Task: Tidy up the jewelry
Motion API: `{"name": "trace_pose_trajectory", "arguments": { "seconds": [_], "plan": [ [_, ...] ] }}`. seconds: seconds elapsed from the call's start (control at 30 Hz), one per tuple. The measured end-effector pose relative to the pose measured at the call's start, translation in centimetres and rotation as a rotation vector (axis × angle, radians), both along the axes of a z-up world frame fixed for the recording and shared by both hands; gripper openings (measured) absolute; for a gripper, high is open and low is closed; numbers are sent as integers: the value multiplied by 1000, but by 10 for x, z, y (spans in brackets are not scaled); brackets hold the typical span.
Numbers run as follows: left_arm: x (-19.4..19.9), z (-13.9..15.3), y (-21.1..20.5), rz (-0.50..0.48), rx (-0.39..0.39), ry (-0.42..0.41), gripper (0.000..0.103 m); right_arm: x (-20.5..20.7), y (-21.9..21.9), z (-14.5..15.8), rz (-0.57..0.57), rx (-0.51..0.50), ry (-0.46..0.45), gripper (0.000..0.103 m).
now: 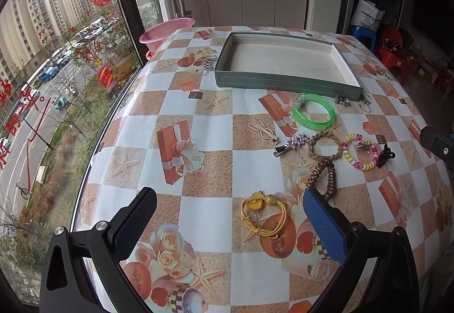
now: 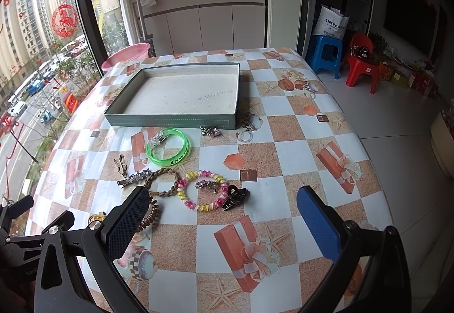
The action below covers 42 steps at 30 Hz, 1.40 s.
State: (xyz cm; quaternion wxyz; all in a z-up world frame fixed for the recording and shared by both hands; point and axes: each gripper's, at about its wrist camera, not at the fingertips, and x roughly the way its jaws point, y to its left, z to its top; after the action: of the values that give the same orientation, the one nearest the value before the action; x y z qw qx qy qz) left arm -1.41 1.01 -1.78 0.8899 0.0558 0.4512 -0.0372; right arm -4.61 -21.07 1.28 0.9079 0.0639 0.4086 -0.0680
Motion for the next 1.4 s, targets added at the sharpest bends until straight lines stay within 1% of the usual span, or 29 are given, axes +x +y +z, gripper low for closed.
{"name": "trace_pose_trajectory", "arguments": {
  "seconds": [0.2, 0.23, 0.3, 0.37, 0.5, 0.53, 0.6, 0.67, 0.73, 0.9, 1.07, 1.17, 1.2, 1.23, 1.27, 1.3, 1.33, 1.37, 1.4],
  "plan": [
    [4, 0, -3, -12, 7, 21, 103, 0, -2, -5, -3, 16, 21, 103],
    [4, 0, -3, -19, 6, 28, 103, 2, -2, -6, -4, 32, 32, 103],
    [6, -3, -3, -25, 6, 42, 103, 4, -7, -11, -3, 101, 58, 103],
    [9, -7, -2, -26, 4, 75, 103, 5, -11, -18, -4, 163, 91, 103],
    [20, -22, 1, -21, 12, 164, 103, 10, -19, -32, -1, 217, 184, 103],
    [22, -27, 1, -24, 9, 190, 103, 14, -21, -36, 0, 223, 229, 103],
    [26, -35, 3, -22, 5, 232, 103, 19, -25, -44, -6, 199, 295, 103],
    [29, -41, 4, -20, 0, 260, 103, 24, -29, -49, -16, 169, 333, 103],
    [31, -45, 3, -23, -14, 277, 103, 29, -34, -53, -23, 161, 365, 103],
    [37, -51, -7, -57, -18, 300, 103, 45, -46, -63, -53, 193, 407, 103],
    [43, -60, -18, -82, -4, 334, 103, 65, -54, -73, -96, 256, 423, 103],
    [46, -65, -23, -89, 8, 351, 102, 77, -52, -78, -94, 269, 428, 102],
    [48, -67, -25, -92, 13, 358, 101, 81, -51, -80, -92, 272, 429, 101],
    [48, -68, -26, -96, 17, 364, 93, 84, -50, -82, -90, 276, 433, 94],
    [48, -68, -27, -101, 18, 365, 92, 86, -50, -84, -89, 279, 441, 87],
    [48, -68, -28, -105, 22, 360, 91, 88, -49, -87, -92, 283, 451, 83],
    [46, -68, -28, -111, 21, 358, 88, 89, -49, -89, -94, 291, 459, 75],
    [46, -67, -29, -118, 21, 356, 86, 89, -49, -91, -99, 297, 466, 65],
    [45, -66, -30, -127, 23, 352, 82, 90, -50, -93, -104, 301, 472, 59]
  ]
}}
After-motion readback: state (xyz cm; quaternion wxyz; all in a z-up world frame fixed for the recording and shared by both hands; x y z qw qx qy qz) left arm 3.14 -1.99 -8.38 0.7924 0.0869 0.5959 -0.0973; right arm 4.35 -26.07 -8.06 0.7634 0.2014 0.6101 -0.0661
